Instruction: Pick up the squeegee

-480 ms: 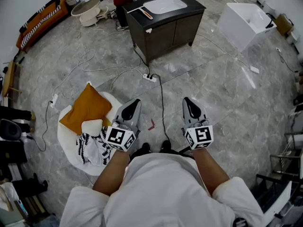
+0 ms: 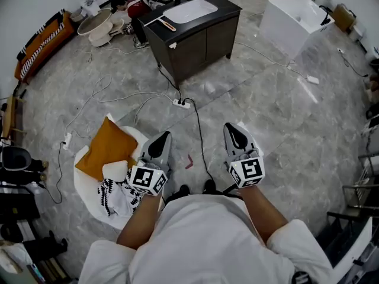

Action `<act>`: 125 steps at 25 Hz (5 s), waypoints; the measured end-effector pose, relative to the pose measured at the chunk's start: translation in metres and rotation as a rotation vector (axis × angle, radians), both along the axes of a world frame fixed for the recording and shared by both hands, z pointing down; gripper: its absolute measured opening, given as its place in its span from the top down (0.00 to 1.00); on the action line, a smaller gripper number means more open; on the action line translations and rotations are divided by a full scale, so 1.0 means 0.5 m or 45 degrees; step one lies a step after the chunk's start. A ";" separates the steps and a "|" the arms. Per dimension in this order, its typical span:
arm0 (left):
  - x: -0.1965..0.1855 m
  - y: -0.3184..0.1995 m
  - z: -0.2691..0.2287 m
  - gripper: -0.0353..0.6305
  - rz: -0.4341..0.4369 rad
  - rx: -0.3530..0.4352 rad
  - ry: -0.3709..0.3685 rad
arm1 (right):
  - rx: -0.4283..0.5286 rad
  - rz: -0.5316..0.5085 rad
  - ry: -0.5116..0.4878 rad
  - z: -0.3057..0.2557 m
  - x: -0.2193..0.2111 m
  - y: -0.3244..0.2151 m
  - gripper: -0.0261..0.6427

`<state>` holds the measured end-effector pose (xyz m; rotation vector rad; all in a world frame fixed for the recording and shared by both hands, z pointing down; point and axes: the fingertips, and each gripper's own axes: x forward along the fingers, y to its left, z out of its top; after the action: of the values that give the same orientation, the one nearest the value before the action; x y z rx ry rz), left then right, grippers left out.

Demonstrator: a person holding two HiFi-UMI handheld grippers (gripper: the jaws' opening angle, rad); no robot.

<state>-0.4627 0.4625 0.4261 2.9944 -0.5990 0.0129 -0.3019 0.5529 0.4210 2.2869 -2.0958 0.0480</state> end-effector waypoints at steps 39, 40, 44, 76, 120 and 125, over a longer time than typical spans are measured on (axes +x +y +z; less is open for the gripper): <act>0.289 -0.416 0.086 0.92 -0.069 -0.140 0.009 | -0.066 -0.047 -0.112 0.062 0.329 -0.410 0.94; 0.300 -0.441 0.086 0.92 -0.067 -0.142 0.008 | -0.069 -0.046 -0.113 0.061 0.340 -0.433 0.94; 0.340 -0.533 0.085 0.92 -0.058 -0.146 0.017 | -0.072 -0.016 -0.101 0.058 0.382 -0.507 0.94; 0.806 -0.985 0.098 0.92 -0.357 -0.226 -0.110 | -0.063 -0.214 -0.123 0.058 0.945 -0.954 0.94; 0.837 -1.598 0.248 0.74 -0.601 -0.689 -0.277 | -0.186 -0.575 -0.075 0.091 1.044 -1.706 0.94; 0.820 -1.626 0.287 0.72 -0.608 -0.829 -0.355 | -0.215 -0.606 -0.081 0.107 1.037 -1.752 0.94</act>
<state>-0.0525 -0.3502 0.5696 2.1823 -1.0748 0.4936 0.2168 -0.3230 0.4747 1.6685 -2.4972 0.2716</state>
